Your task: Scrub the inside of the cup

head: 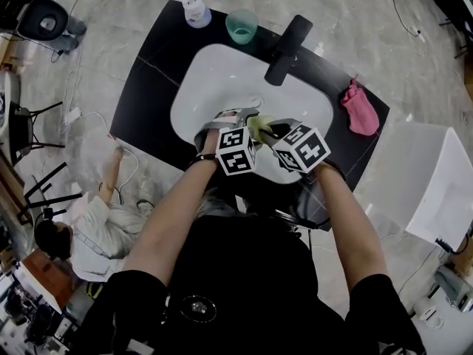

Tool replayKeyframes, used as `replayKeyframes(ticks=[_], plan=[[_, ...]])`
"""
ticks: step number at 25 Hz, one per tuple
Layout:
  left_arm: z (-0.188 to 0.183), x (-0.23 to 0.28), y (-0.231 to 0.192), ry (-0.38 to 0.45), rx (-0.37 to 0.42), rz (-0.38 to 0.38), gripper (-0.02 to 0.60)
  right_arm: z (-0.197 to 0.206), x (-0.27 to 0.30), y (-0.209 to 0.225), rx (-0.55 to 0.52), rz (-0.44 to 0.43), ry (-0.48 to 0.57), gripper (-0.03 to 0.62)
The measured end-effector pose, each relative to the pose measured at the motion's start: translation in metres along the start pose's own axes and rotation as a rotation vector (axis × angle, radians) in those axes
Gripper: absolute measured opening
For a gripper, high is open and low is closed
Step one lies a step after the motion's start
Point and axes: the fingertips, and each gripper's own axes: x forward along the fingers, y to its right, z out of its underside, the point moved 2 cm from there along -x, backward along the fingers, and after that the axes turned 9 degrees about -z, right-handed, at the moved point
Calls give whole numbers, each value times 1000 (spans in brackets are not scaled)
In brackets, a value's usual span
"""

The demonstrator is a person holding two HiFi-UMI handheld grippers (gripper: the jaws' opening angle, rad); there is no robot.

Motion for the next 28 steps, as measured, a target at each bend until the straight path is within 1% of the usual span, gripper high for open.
replayKeyframes(ticks=[5, 8, 12, 17, 19, 23, 28], plan=[[2, -7, 1, -4, -15, -5, 357, -9, -6, -7, -19, -13, 44, 43], [5, -10, 1, -5, -39, -1, 357, -15, -11, -6, -17, 1, 80, 43], [8, -16, 0, 2, -86, -1, 357, -20, -15, -5, -35, 38, 98, 43], [10, -24, -8, 20, -156, -12, 357, -19, -19, 3, -81, 121, 84, 43], [10, -28, -11, 27, -164, -17, 357, -20, -21, 5, -82, 133, 87, 43], [8, -32, -18, 30, -142, -42, 357, -22, -19, 5, -75, 123, 79, 43], [6, -30, -19, 4, -45, -49, 357, -18, -13, -3, -43, 48, 54, 41]])
